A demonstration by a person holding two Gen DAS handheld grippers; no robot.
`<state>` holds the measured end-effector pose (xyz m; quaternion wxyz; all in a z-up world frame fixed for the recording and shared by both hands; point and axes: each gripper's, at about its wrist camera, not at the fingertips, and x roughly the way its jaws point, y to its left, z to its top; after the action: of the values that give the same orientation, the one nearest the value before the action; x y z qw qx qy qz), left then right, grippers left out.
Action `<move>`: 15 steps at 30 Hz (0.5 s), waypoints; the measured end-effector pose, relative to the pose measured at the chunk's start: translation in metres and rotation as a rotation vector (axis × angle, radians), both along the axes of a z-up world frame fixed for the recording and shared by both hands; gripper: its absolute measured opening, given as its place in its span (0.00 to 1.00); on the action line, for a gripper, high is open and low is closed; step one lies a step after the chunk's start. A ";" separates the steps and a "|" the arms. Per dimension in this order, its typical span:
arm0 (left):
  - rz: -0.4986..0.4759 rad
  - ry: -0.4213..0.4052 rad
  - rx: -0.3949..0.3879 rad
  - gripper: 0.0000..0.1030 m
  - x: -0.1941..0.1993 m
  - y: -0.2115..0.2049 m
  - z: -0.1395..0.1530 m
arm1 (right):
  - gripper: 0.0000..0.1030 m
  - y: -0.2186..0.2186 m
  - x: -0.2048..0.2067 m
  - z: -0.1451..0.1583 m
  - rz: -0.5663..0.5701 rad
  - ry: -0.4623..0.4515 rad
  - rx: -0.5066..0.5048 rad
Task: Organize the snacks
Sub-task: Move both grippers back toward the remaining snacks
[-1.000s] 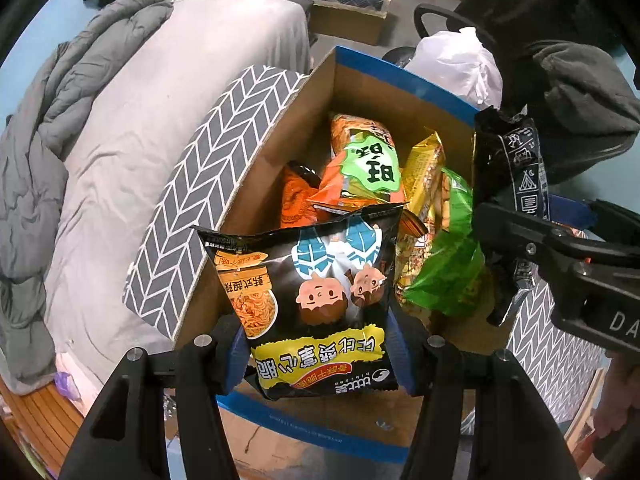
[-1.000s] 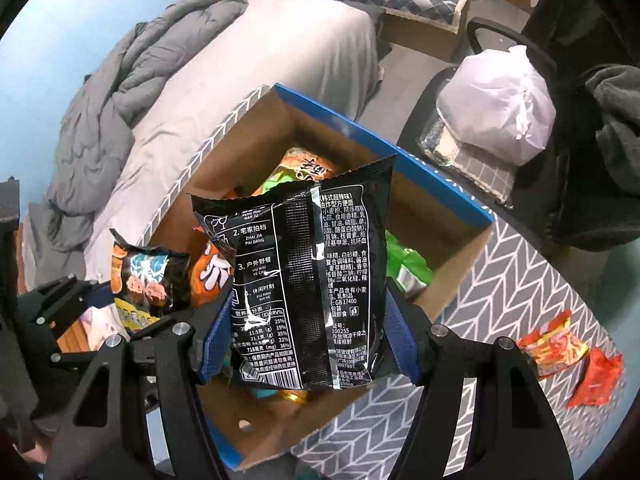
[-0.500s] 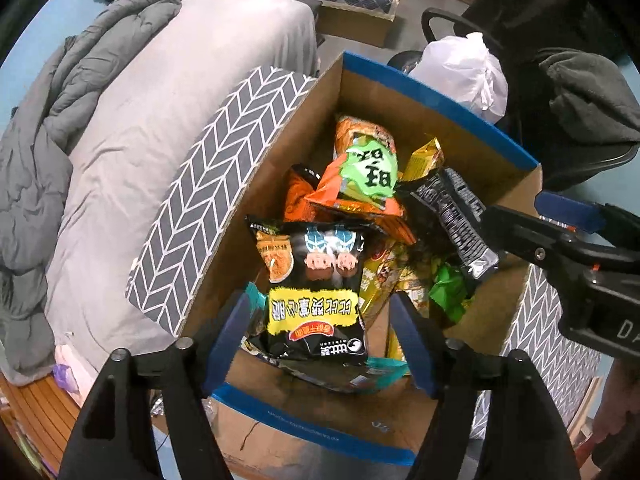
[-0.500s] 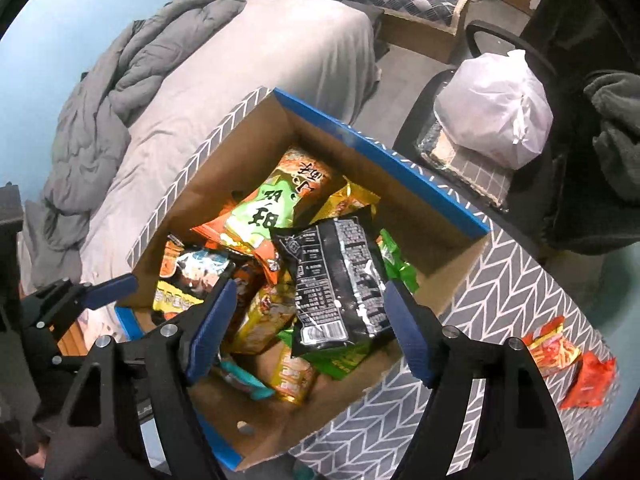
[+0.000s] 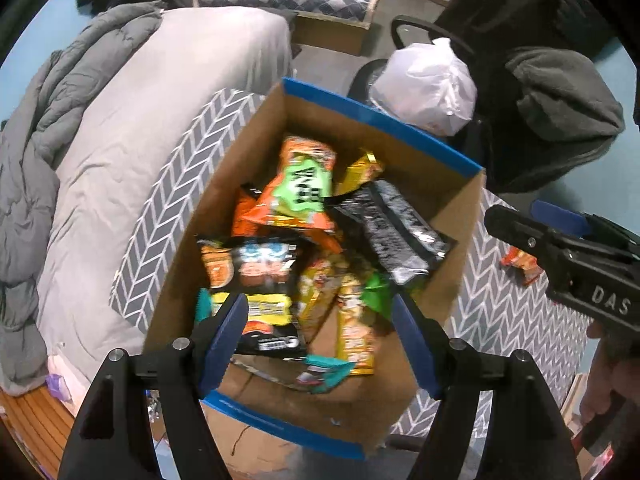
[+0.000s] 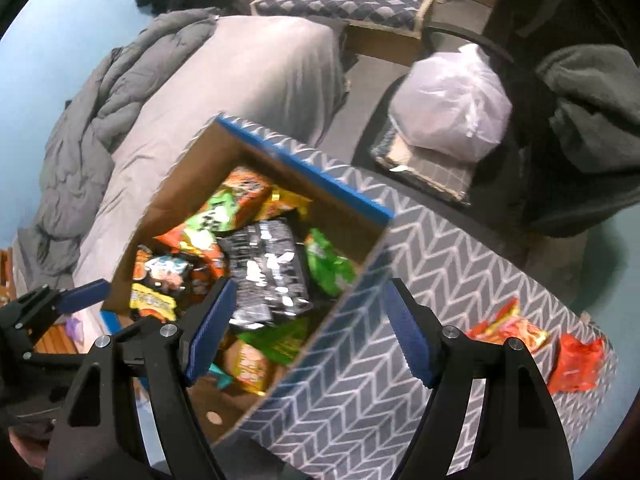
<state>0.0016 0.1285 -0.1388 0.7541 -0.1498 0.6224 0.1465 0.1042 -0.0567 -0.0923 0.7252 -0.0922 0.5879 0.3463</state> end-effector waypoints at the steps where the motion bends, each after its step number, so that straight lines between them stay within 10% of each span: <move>1: -0.011 0.002 -0.001 0.73 0.003 -0.006 0.000 | 0.74 -0.007 0.003 -0.001 -0.013 -0.001 -0.004; 15: -0.180 0.023 -0.041 0.73 0.046 -0.097 -0.004 | 0.74 -0.110 0.041 -0.015 -0.156 -0.004 -0.066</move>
<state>0.0475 0.0314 -0.1428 0.7540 -0.1068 0.6446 0.0672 0.1452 -0.1668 -0.1068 0.7479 -0.0706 0.6028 0.2690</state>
